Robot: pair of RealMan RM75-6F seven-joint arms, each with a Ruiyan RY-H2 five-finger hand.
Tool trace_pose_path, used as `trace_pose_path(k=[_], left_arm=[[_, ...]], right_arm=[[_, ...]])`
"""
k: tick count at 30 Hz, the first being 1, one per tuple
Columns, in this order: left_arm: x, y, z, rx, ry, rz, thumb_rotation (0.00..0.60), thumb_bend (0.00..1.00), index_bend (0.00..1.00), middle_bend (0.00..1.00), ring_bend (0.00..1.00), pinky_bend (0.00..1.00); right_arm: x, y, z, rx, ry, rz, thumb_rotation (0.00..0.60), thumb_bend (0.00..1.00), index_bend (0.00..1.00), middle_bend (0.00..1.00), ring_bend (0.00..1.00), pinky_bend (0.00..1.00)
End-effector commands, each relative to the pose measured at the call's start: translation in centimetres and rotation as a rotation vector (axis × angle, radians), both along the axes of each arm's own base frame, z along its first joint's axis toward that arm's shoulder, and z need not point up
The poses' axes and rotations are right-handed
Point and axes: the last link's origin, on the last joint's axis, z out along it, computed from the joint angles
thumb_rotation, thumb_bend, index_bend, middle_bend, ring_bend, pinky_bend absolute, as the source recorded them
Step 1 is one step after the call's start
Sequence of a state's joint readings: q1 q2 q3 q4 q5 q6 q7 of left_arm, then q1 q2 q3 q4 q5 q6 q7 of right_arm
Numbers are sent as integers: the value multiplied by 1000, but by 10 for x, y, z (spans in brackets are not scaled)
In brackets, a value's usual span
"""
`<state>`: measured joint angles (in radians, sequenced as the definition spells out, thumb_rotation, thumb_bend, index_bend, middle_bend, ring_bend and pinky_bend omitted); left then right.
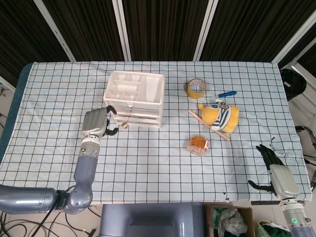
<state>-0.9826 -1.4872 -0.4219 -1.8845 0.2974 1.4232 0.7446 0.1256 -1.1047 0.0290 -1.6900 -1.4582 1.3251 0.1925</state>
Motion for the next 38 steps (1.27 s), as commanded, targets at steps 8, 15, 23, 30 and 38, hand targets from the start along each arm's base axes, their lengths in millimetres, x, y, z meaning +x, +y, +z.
trace_pose_path(k=[8, 15, 23, 30, 38], left_arm=[[-6, -1, 5, 10, -5, 10, 600, 162, 330, 1000, 1000, 1000], [-17, -14, 19, 17, -35, -11, 600, 148, 307, 987, 991, 998], [-64, -57, 47, 65, -68, -73, 600, 120, 243, 609, 655, 628], [-121, -106, 70, 52, 45, -132, 600, 36, 0, 113, 146, 72], [-190, -157, 94, 172, 150, -209, 600, 0, 0, 5, 34, 10]], right_arm=[[0, 0, 0, -1, 2, 1, 600, 116, 0, 0, 0, 134], [0, 0, 0, 0, 5, 2, 600, 117, 0, 0, 0, 134], [-1, 0, 1, -3, 13, 5, 600, 116, 0, 0, 0, 134], [-1, 1, 1, -6, 32, 11, 600, 116, 0, 0, 0, 134], [-2, 0, 1, -15, 61, 20, 600, 116, 0, 0, 0, 134]])
